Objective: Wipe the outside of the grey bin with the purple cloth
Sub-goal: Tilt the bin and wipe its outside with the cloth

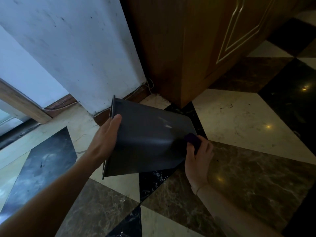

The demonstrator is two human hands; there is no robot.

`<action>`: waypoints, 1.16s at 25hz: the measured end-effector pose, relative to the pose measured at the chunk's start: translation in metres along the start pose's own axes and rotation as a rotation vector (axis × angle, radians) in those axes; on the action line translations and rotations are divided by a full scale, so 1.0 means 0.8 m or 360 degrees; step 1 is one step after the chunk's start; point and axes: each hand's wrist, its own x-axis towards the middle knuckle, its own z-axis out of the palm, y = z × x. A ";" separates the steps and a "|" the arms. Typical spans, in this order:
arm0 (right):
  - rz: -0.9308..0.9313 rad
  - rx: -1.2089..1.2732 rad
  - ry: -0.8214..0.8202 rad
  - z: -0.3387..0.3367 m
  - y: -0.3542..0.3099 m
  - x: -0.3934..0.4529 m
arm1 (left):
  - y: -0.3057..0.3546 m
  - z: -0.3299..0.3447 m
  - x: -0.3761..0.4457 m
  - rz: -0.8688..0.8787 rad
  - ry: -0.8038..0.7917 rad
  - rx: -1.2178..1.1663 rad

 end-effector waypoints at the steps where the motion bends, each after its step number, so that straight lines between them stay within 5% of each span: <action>1: -0.0008 -0.0016 -0.0007 -0.001 0.000 -0.002 | 0.001 0.000 0.001 0.0004 -0.0031 0.0059; 6: -0.0089 -0.0152 0.0090 -0.017 -0.027 0.001 | 0.006 0.013 -0.022 0.0251 -0.0010 0.0230; 11: -0.0949 -0.0150 -0.0212 0.026 -0.131 -0.033 | 0.004 0.037 -0.061 0.0434 -0.0064 0.0022; 14: -0.1126 -0.0274 -0.0307 0.043 -0.135 -0.030 | -0.002 0.038 -0.067 0.0478 -0.0003 -0.0044; 16: -0.1017 -0.0516 -0.0248 0.035 -0.107 -0.008 | -0.006 0.036 -0.062 0.0458 0.0044 -0.0002; 20: -0.0071 -0.0577 -0.0259 -0.014 -0.032 0.042 | -0.007 0.033 -0.053 0.0368 0.0170 0.0061; 22: 0.0105 -0.0518 -0.0215 -0.026 -0.031 0.031 | -0.002 0.035 -0.051 0.0383 0.0189 0.0101; 26: -0.0770 -0.0384 -0.0252 0.031 -0.127 -0.032 | -0.001 0.051 -0.059 0.0475 0.0125 -0.0026; 29: -0.0988 -0.0469 -0.0294 0.048 -0.140 -0.007 | -0.010 0.044 -0.066 0.0399 0.0138 -0.0098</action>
